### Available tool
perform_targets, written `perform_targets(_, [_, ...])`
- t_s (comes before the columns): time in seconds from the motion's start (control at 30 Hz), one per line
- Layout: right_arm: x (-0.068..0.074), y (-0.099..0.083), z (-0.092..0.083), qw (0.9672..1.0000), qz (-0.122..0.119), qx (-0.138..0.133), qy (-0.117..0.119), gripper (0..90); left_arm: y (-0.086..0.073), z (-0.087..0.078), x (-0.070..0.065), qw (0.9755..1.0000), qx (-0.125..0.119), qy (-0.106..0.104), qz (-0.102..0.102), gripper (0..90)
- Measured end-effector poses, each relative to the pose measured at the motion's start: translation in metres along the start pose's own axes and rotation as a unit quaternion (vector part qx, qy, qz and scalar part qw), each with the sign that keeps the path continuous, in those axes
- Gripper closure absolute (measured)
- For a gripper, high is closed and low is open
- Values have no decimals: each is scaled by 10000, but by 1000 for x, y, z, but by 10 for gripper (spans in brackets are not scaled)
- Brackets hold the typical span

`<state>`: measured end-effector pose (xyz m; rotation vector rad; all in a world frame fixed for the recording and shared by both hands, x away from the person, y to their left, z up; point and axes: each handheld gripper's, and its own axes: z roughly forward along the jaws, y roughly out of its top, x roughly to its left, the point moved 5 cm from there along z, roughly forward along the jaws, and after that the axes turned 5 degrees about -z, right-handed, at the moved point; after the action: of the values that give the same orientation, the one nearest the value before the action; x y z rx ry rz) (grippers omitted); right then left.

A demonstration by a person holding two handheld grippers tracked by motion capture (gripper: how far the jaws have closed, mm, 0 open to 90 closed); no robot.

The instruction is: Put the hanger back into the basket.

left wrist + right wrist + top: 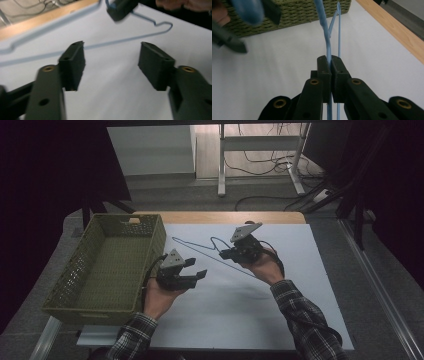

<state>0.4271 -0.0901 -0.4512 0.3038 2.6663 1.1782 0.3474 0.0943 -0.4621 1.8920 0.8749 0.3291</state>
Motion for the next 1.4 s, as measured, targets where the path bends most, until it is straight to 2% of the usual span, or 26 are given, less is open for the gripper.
perform_targets(0.07, [5, 0, -2, 10000, 20, 14, 42, 871, 11, -1, 1, 9999, -89, -75, 36, 489])
perform_targets(0.1, [10, 0, -4, 9999, 56, 10, 104, 871, 19, 0, 2, 9998, -110, -101, 141, 532])
perform_targets(0.17, [13, 0, -4, 9999, 67, 12, 139, 871, 23, 2, 2, 9997, -114, -142, 174, 558])
perform_targets(0.2, [17, 0, -5, 9998, 64, 28, 195, 871, 28, 7, 1, 9993, -140, -303, 165, 584])
perform_targets(0.23, [19, -1, -4, 9997, 74, 35, 218, 871, 28, 7, 1, 9993, -140, -303, 165, 603])
perform_targets(0.33, [21, -2, -4, 9996, 126, 30, 270, 871, 30, 13, -2, 9986, -103, -477, 215, 632])
perform_targets(0.43, [27, -5, -1, 9990, 146, 66, 407, 870, 30, 17, -8, 9974, -41, -611, 383, 700])
perform_targets(0.57, [31, -7, 3, 9984, 171, 78, 534, 870, 30, 18, -9, 9972, 68, -609, 424, 819])
perform_targets(0.6, [32, -8, 3, 9983, 180, 80, 548, 870, 30, 18, -9, 9972, 68, -609, 424, 830])
perform_targets(0.63, [33, -8, 4, 9981, 178, 85, 576, 868, 29, 18, -10, 9972, 157, -504, 536, 848])
perform_targets(0.7, [34, -9, 4, 9980, 176, 109, 601, 866, 29, 19, -10, 9971, 192, -519, 525, 859])
perform_targets(0.73, [35, -9, 4, 9981, 155, 135, 589, 861, 30, 18, -11, 9974, 188, -504, 487, 861])
perform_targets(0.77, [36, -8, 1, 9991, 115, 89, 402, 804, 32, 19, -12, 9979, 216, -465, 405, 863])
perform_targets(0.8, [36, -8, 1, 9991, 115, 89, 402, 804, 32, 19, -12, 9979, 216, -465, 405, 863])
perform_targets(0.83, [35, -8, -4, 9997, 151, 63, 181, 726, 35, 19, -14, 9984, 234, -389, 347, 863])
perform_targets(0.87, [35, -8, -4, 9997, 151, 63, 181, 726, 35, 19, -14, 9984, 234, -389, 347, 863])
perform_targets(0.9, [35, -8, -11, 9998, 132, 88, -78, 695, 37, 20, -15, 9985, 282, -295, 375, 863])
perform_targets(0.93, [35, -8, -11, 9998, 132, 88, -78, 695, 37, 20, -15, 9985, 282, -295, 375, 863])
perform_targets(1.03, [40, -10, -20, 9993, 72, 161, -324, 694, 42, 21, -19, 9986, 341, -279, 302, 863])
perform_targets(1.13, [44, -13, -17, 9973, -148, 370, -611, 721, 44, 22, -25, 9983, 386, -313, 306, 862])
perform_targets(1.17, [44, -13, -17, 9973, -148, 370, -611, 721, 44, 22, -25, 9983, 386, -313, 306, 861])
perform_targets(1.23, [47, -15, -15, 9966, -221, 393, -694, 795, 44, 22, -28, 9979, 435, -311, 363, 861])
perform_targets(1.3, [52, -17, -16, 9972, -299, 352, -584, 864, 43, 20, -28, 9969, 497, -365, 488, 845])
perform_targets(1.33, [52, -17, -16, 9972, -299, 352, -584, 864, 43, 20, -28, 9969, 497, -365, 488, 826])
perform_targets(1.37, [54, -17, -16, 9979, -278, 341, -476, 866, 43, 17, -27, 9967, 487, -340, 553, 826])
perform_targets(1.4, [54, -18, -17, 9980, -264, 340, -453, 868, 43, 14, -26, 9965, 496, -325, 589, 770])
